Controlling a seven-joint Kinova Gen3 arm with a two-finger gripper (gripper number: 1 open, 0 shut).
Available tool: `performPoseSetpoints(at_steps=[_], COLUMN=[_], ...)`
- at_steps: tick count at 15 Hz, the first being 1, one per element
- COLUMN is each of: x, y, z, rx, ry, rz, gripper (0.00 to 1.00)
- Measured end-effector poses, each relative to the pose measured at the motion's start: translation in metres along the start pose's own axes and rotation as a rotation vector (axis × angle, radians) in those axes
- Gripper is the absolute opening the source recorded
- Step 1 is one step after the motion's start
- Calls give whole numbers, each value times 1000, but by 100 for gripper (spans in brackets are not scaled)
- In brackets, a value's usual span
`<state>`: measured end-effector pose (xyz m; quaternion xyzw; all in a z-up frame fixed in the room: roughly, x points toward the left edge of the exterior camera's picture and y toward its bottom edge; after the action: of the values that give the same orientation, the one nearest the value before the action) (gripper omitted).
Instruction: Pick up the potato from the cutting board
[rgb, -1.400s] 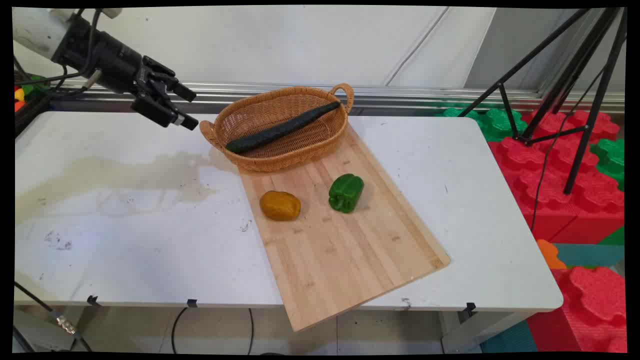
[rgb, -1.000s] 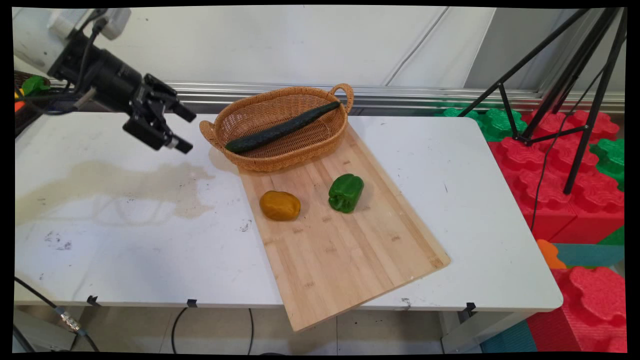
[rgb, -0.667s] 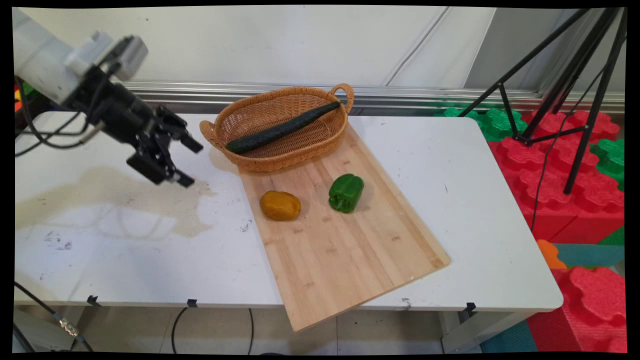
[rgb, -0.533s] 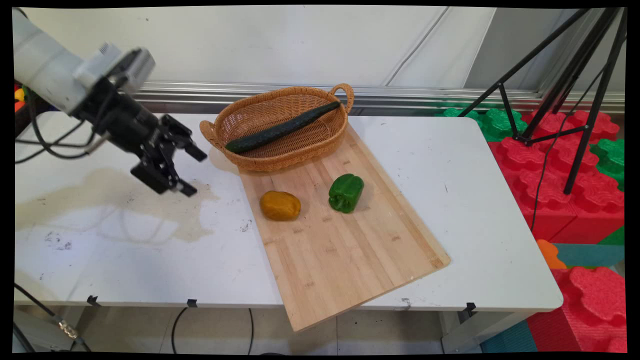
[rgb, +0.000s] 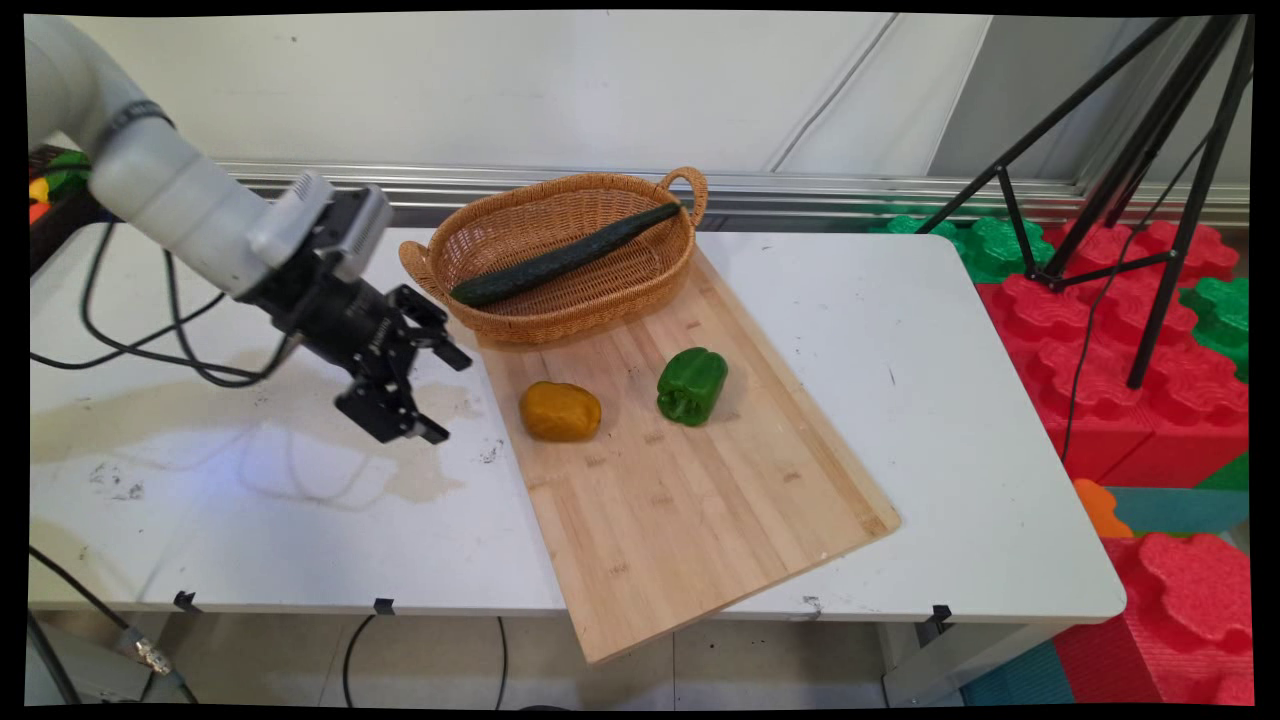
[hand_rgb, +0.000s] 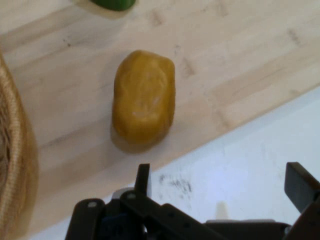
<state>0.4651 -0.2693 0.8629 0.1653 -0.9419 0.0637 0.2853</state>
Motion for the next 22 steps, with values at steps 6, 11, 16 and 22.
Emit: performPoseSetpoints(at_steps=[6,11,16,22], x=[8,10,12,15], y=[-7,-17,-24,-30], z=[36,61,82,98], rx=[22,51,74,85], ry=[14,8,-1,2], rz=[52,83,93,88], gripper=[100,100,100,100])
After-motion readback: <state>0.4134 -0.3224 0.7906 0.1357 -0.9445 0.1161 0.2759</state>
